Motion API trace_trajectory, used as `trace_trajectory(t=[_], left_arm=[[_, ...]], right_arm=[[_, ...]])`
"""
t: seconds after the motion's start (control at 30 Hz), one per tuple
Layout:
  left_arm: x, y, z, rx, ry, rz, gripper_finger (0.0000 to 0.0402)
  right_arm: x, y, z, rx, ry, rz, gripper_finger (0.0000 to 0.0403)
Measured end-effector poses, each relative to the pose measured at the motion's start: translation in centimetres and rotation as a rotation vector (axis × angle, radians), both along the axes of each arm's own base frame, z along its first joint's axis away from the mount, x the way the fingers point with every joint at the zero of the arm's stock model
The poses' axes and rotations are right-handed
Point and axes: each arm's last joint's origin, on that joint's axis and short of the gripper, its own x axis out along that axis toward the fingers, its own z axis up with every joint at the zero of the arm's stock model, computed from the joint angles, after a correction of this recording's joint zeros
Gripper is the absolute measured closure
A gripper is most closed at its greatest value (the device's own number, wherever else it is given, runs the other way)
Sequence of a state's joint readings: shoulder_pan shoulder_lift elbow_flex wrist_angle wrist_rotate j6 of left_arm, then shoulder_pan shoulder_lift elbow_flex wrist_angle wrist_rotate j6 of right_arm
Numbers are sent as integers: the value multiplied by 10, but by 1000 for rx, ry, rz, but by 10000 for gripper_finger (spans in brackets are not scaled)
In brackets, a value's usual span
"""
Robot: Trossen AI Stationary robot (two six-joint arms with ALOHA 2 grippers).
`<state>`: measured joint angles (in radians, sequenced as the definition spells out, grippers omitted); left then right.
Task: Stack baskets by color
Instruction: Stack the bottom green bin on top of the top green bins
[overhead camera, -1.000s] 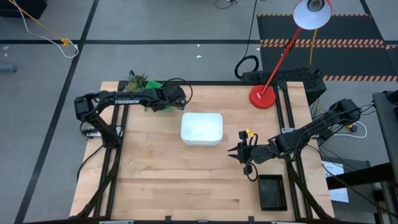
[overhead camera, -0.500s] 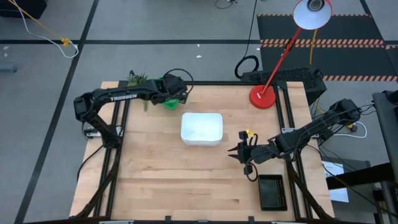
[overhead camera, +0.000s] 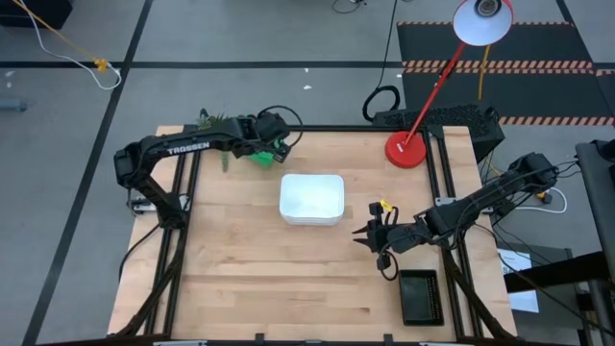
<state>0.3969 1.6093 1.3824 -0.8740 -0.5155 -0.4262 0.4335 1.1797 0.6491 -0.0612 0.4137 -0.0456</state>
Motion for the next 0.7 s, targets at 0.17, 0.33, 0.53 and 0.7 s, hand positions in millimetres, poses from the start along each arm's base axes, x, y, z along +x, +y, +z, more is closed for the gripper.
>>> trace_trajectory(t=[0.17,0.33,0.53,0.7], left_arm=[[2,-7,7,-1,29,-38,399],[2,-13,20,27,51,-44,399],[0,-13,13,37,134,-16,400],[6,-13,1,63,200,2,400]], right_arm=[[0,0,0,0,0,0,326],[0,0,0,0,0,0,326],[0,0,0,0,1,0,326],[0,0,0,-1,3,0,326]])
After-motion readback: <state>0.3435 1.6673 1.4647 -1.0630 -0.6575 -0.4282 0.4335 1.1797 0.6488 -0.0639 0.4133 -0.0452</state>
